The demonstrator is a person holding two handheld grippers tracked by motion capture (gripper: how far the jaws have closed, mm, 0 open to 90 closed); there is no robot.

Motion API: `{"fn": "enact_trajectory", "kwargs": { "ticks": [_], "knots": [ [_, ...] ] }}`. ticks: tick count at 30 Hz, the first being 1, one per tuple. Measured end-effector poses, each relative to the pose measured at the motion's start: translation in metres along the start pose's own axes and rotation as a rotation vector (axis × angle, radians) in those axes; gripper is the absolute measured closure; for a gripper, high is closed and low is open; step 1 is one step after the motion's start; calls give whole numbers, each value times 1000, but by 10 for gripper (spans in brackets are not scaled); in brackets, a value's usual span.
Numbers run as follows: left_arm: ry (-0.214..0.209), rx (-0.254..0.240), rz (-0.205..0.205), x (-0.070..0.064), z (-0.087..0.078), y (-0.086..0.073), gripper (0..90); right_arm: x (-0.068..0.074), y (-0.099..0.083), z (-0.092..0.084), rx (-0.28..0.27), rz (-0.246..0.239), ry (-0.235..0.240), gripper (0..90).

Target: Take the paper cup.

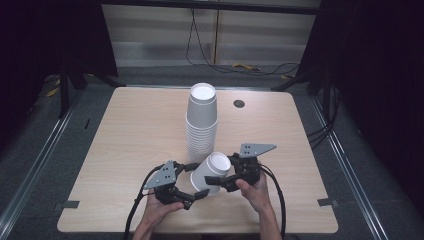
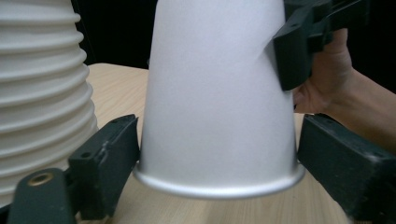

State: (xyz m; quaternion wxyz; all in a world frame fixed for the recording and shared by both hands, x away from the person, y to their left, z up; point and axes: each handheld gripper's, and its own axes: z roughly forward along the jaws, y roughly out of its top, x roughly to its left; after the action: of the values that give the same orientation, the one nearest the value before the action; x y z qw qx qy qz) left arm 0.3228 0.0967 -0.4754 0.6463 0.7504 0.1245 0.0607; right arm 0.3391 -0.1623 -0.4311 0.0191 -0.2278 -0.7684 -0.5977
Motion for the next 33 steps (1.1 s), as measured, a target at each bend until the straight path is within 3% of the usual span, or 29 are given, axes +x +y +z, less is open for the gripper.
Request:
{"fn": "enact_trajectory", "kwargs": {
  "ticks": [17, 24, 33],
  "knots": [
    [-45, -37, -33, 2, 8, -4, 123, 2, -2, 17, -12, 1, 64, 213],
    [-40, 4, -22, 4, 5, -1, 149, 3, -2, 20, -15, -16, 61, 191],
    [-38, 39, -29, 6, 5, -3, 160, 2, -1, 20, -11, -21, 24, 143]
  ]
}}
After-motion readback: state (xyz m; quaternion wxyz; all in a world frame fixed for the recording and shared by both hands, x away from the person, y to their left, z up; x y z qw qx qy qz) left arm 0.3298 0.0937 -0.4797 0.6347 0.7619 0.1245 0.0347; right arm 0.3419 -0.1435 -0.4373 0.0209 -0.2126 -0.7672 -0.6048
